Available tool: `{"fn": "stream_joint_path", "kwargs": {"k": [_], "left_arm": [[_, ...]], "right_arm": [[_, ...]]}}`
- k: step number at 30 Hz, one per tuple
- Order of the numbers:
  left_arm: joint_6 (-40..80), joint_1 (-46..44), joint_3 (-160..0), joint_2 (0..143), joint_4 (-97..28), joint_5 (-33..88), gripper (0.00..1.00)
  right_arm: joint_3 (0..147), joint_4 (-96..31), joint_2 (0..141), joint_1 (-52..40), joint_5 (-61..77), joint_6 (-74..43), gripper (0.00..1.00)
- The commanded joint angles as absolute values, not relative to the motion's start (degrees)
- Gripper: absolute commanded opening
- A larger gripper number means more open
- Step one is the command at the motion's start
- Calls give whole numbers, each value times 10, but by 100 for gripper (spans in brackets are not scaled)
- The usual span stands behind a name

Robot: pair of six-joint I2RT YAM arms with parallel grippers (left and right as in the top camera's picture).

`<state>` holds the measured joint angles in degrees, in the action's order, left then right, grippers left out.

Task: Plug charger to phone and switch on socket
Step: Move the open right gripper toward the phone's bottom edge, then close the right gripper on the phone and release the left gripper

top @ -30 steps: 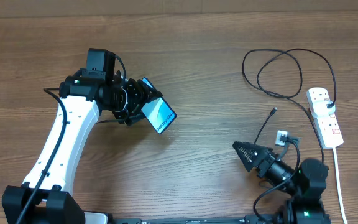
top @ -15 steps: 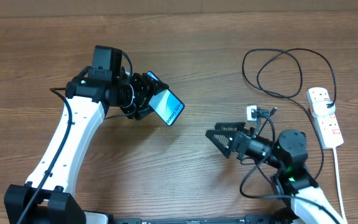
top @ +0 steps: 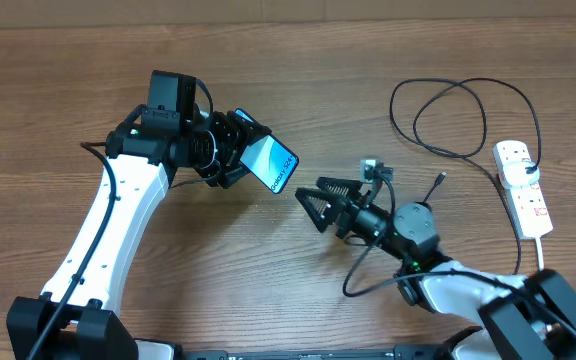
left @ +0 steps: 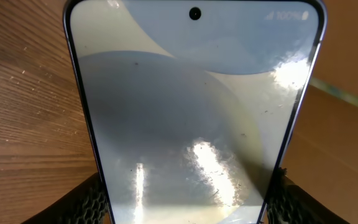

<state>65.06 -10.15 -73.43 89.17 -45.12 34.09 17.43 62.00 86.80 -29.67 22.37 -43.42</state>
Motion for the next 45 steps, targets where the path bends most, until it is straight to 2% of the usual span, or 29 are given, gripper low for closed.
{"fn": "stream_joint_path", "kwargs": {"k": [1, 7, 13, 22, 31, 45], "left_arm": [[660, -106, -736, 888, -447, 347, 44], [661, -115, -736, 888, -447, 334, 45], [661, -134, -736, 888, -434, 324, 45], [665, -137, -736, 888, -429, 327, 45], [672, -153, -736, 888, -414, 324, 45], [658, -154, -736, 888, -421, 323, 45]], "right_arm": [[227, 620, 877, -314, 191, -409, 95], [296, 545, 877, -337, 191, -397, 94], [340, 491, 877, -358, 171, -325, 81], [340, 470, 877, -364, 142, -326, 57], [340, 472, 877, -384, 142, -327, 47], [340, 476, 877, -386, 140, -327, 24]]}}
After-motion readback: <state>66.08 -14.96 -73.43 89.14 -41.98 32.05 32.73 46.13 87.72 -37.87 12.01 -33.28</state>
